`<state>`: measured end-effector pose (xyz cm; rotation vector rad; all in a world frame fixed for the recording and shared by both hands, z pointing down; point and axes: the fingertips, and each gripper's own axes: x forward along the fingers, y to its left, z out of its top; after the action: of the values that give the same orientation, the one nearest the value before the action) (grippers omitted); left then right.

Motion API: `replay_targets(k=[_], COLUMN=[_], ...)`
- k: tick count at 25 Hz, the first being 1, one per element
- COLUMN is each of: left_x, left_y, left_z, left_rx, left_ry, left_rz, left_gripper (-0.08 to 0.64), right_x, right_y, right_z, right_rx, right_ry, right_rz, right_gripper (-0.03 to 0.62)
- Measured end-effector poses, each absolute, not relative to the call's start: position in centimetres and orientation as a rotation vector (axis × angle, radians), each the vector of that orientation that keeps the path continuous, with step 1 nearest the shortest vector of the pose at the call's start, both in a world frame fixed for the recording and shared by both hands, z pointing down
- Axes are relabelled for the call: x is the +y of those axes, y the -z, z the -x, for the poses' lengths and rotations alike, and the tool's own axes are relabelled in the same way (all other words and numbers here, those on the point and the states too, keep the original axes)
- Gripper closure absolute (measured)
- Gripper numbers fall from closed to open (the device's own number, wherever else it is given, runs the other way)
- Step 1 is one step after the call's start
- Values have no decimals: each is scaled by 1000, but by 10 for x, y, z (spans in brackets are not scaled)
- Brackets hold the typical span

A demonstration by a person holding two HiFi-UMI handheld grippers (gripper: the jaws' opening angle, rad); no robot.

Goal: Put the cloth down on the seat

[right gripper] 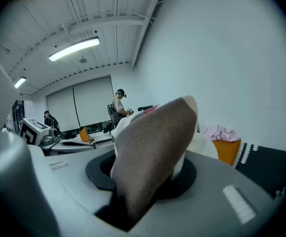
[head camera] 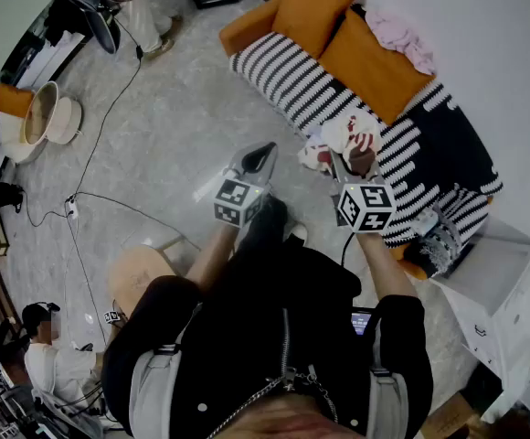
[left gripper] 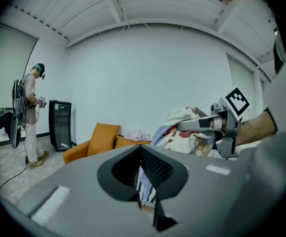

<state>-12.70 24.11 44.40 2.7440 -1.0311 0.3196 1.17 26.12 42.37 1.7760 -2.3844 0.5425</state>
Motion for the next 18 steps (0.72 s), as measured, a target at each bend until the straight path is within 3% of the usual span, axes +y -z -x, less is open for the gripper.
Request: replay_targets(k=[18], left_x=[250], left_y=[-438], left_z=[95], left_rx=[-993], left_ry=[-334], left_rz=[-2761], left_gripper=[549], right_x=[276], right_y=[-415], right_z=[-23], right_rx=[-2422], right_ry=[-494], right_rz=[-1769], right_gripper=[445])
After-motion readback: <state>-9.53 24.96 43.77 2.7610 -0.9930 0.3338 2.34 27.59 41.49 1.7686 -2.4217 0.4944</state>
